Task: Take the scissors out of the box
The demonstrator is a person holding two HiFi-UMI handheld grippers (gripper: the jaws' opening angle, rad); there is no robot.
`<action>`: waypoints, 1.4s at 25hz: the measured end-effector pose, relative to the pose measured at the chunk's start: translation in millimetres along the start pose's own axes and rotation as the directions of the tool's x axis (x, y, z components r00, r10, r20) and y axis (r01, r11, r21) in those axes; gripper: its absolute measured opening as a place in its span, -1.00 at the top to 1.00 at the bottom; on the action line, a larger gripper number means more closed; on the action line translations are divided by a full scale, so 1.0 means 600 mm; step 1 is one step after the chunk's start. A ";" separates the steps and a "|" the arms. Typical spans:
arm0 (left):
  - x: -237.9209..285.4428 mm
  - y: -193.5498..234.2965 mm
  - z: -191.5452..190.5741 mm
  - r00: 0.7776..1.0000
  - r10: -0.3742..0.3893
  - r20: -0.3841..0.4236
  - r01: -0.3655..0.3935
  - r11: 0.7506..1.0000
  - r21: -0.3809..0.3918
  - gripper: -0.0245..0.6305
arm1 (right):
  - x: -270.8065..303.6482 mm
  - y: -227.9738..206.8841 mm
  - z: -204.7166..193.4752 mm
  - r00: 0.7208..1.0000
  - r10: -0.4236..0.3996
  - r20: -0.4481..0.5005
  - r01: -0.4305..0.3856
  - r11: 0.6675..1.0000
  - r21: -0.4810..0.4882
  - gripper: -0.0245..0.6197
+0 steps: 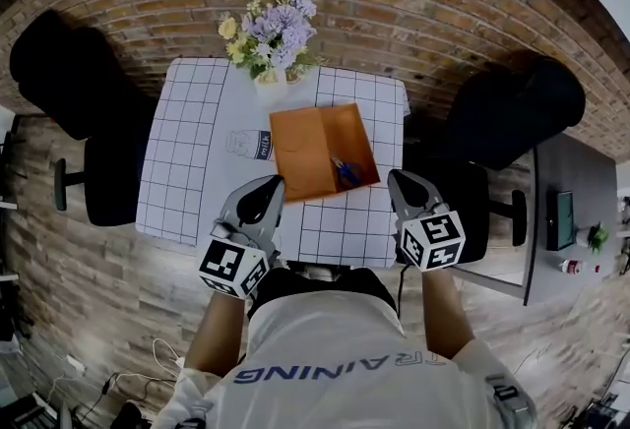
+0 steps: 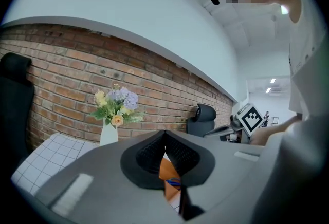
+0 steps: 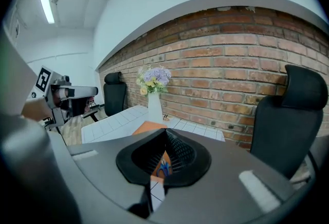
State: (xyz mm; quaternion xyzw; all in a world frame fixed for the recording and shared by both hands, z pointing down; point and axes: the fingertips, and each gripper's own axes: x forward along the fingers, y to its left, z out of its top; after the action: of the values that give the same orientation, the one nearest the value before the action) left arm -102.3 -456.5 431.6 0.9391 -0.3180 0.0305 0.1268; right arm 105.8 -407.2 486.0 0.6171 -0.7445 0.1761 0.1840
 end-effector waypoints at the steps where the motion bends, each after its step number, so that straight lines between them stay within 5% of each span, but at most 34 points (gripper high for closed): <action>1: 0.005 -0.001 -0.006 1.000 0.002 -0.007 -0.002 1.000 -0.006 0.92 | 0.006 -0.003 -0.008 1.000 0.006 -0.018 -0.006 1.000 0.000 0.88; 6: 0.014 -0.004 -0.034 0.999 0.031 -0.029 -0.032 0.998 -0.050 0.92 | 0.057 -0.007 -0.055 0.984 0.057 -0.172 -0.063 0.998 -0.030 0.70; 10: 0.013 0.003 -0.047 0.998 0.053 -0.045 -0.056 0.996 -0.069 0.92 | 0.110 -0.009 -0.096 0.933 0.092 -0.349 -0.113 0.993 -0.039 0.59; 20: -0.006 0.038 -0.071 0.993 0.095 -0.063 -0.102 0.988 -0.112 0.92 | 0.235 0.010 -0.221 0.693 0.098 -0.714 -0.251 0.961 -0.112 0.43; 29: -0.017 0.080 -0.077 0.988 0.134 -0.073 -0.142 0.981 -0.132 0.92 | 0.290 0.018 -0.309 0.479 0.048 -0.876 -0.323 0.938 -0.126 0.43; 32: -0.020 0.090 -0.078 0.987 0.141 -0.075 -0.151 0.979 -0.141 0.92 | 0.297 0.012 -0.332 0.436 0.013 -0.900 -0.313 0.940 -0.139 0.46; 35: -0.020 0.092 -0.081 0.987 0.137 -0.082 -0.148 0.979 -0.142 0.92 | 0.302 0.007 -0.339 0.422 0.003 -0.907 -0.292 0.947 -0.133 0.49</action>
State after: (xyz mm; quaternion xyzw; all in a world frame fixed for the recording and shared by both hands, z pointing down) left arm -144.3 -479.2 488.8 0.9002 -0.3810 0.0496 0.2049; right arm 82.5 -461.9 751.8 0.3289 -0.6007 0.3887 0.6164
